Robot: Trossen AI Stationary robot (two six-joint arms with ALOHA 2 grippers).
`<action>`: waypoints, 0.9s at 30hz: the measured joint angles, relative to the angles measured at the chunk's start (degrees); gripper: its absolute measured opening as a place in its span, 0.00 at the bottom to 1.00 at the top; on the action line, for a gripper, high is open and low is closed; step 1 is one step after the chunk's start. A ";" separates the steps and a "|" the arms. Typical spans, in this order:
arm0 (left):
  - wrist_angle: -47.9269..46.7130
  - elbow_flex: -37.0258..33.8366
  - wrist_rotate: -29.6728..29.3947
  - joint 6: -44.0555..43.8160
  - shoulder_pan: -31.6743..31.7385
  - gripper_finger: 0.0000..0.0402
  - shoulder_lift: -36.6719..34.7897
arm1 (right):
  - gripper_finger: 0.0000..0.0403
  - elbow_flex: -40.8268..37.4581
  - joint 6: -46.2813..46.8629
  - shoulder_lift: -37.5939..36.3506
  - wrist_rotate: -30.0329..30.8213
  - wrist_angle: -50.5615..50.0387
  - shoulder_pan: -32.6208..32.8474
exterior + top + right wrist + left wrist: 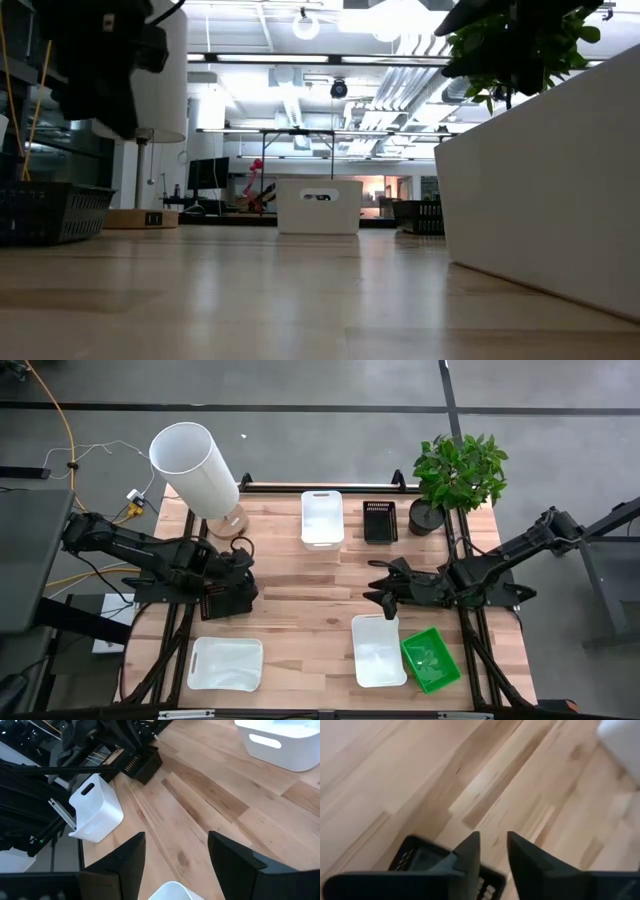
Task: Stack baskets by color
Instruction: Stack the bottom left black bin on top of the top black bin
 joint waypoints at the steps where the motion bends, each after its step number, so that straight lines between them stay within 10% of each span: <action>1: -1.04 0.00 -0.02 -0.05 -0.28 0.26 -0.01 | 0.50 0.01 0.00 0.00 0.00 -0.05 0.00; 15: -5.53 0.02 12.66 1.71 -11.48 0.46 0.00 | 0.50 0.01 -0.02 0.02 0.04 -1.97 -0.35; 27: -5.18 0.07 0.69 1.46 -25.76 0.46 7.44 | 0.50 0.01 -0.06 0.02 -0.67 -2.56 -3.52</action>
